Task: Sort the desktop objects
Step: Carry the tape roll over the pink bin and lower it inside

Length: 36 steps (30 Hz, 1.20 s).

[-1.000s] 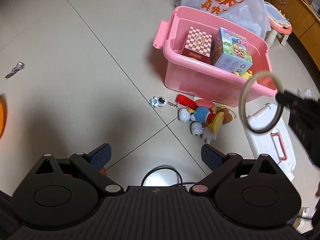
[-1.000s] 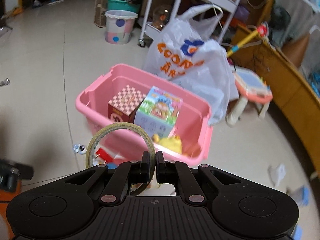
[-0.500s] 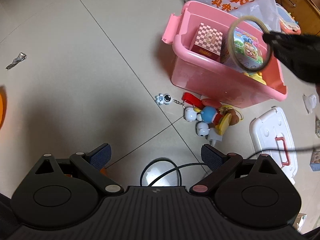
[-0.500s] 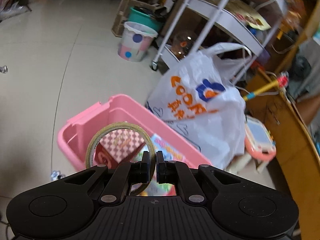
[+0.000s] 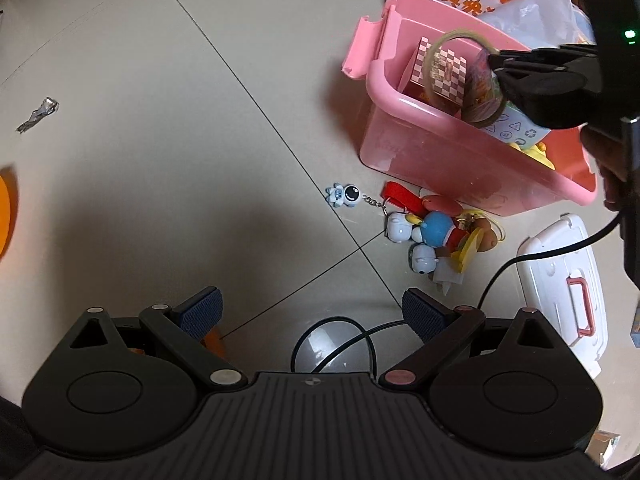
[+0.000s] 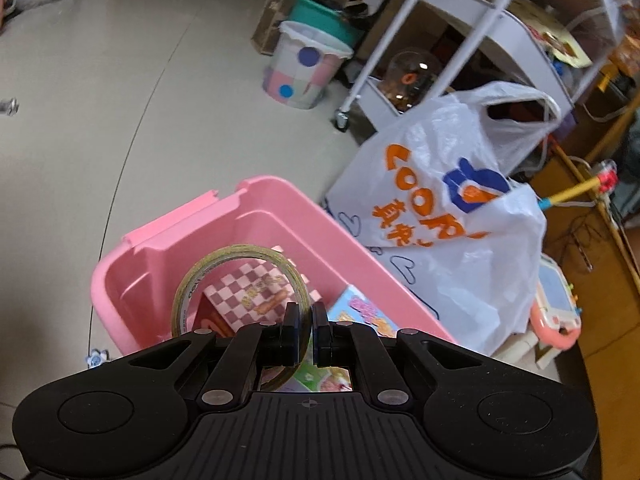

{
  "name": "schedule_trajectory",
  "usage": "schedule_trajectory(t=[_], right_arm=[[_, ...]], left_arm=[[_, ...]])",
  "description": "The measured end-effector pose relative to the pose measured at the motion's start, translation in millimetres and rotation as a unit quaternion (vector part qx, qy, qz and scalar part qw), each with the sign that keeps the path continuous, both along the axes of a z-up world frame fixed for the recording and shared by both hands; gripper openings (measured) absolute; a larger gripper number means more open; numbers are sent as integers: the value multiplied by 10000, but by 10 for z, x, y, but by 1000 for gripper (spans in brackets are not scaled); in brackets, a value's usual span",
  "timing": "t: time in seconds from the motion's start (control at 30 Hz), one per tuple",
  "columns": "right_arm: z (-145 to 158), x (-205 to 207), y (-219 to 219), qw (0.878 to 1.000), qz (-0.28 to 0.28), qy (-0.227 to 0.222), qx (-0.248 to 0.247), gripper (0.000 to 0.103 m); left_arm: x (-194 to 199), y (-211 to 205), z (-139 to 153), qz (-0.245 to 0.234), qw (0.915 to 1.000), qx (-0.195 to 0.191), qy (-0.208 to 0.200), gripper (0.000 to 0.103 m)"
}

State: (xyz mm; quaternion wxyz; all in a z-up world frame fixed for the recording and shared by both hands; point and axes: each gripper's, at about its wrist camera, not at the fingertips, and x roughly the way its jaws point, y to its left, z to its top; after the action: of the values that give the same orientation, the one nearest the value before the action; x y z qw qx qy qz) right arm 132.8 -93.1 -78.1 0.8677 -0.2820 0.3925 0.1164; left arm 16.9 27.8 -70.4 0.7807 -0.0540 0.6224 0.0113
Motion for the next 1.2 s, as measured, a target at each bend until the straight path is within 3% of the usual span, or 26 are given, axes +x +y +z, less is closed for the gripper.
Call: schedule_trajectory(t=[0.67,1.2], right_arm=[[-273,20,257,9982,291,425,-310,6],[-311,3,220,9964,175,827,-80,9]], left_arm=[[14,49,-35,30,10000,-44,58,99],[11,54,-31,2,9999,-71,76,99]])
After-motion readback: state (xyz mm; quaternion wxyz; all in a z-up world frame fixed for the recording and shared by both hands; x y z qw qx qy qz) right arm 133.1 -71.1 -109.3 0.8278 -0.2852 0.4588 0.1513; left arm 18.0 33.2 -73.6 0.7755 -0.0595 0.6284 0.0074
